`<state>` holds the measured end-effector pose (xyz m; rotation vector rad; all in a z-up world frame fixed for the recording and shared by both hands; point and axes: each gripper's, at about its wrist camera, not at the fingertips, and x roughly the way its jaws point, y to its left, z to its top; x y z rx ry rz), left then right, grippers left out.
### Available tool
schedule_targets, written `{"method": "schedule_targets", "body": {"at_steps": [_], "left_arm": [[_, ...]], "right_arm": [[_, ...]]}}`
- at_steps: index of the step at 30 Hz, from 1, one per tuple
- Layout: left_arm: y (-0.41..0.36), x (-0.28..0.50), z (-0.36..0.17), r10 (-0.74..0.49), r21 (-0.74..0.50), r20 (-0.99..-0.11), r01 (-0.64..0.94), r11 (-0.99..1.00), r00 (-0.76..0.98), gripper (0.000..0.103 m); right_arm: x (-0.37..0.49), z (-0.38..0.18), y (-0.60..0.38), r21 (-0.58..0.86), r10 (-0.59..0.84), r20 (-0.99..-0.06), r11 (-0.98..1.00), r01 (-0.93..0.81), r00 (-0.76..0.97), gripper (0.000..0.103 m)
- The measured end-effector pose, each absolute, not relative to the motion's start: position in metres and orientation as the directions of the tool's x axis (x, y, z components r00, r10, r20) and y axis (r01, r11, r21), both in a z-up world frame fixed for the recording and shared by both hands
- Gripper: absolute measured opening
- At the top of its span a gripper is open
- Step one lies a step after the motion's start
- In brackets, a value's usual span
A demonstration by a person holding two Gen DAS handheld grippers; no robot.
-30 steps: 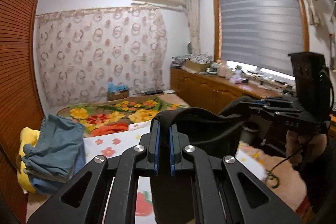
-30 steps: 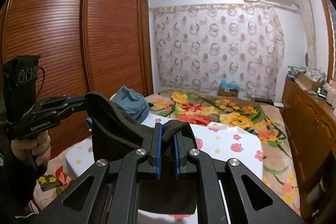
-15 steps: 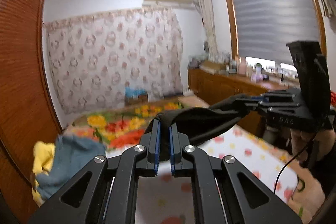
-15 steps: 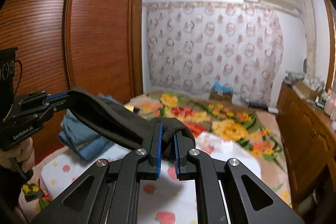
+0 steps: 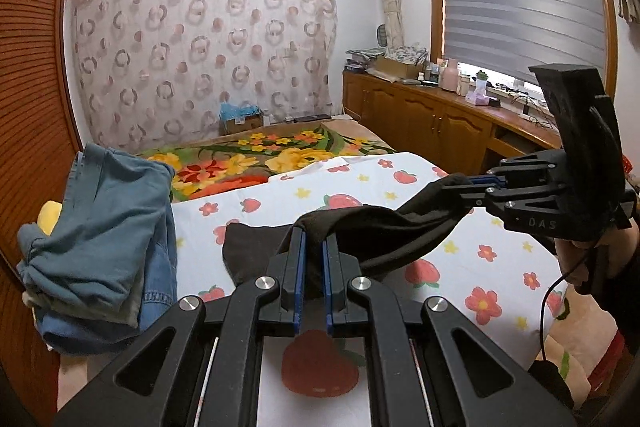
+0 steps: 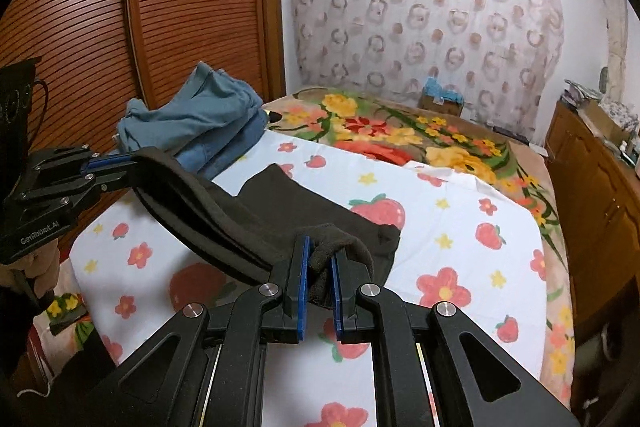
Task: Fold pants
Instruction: 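Carry the lifted end over the pants and lower it with both grippers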
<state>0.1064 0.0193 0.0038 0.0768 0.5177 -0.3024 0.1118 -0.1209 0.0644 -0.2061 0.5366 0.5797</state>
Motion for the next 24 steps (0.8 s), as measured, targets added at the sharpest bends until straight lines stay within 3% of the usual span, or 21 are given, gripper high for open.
{"method": "schedule_targets", "body": {"at_steps": [13, 24], "left_arm": [[0.021, 0.108, -0.004, -0.277, -0.019, -0.519, 0.313, 0.95, 0.809, 0.009], [0.015, 0.063, -0.026, -0.296, -0.042, -0.551, 0.328, 0.944, 0.78, 0.009]], "right_arm": [[0.107, 0.042, -0.136, -0.025, 0.47, -0.557, 0.815, -0.579, 0.685, 0.01], [0.072, 0.022, -0.143, 0.009, 0.492, -0.581, 0.8, -0.6, 0.648, 0.01]]}}
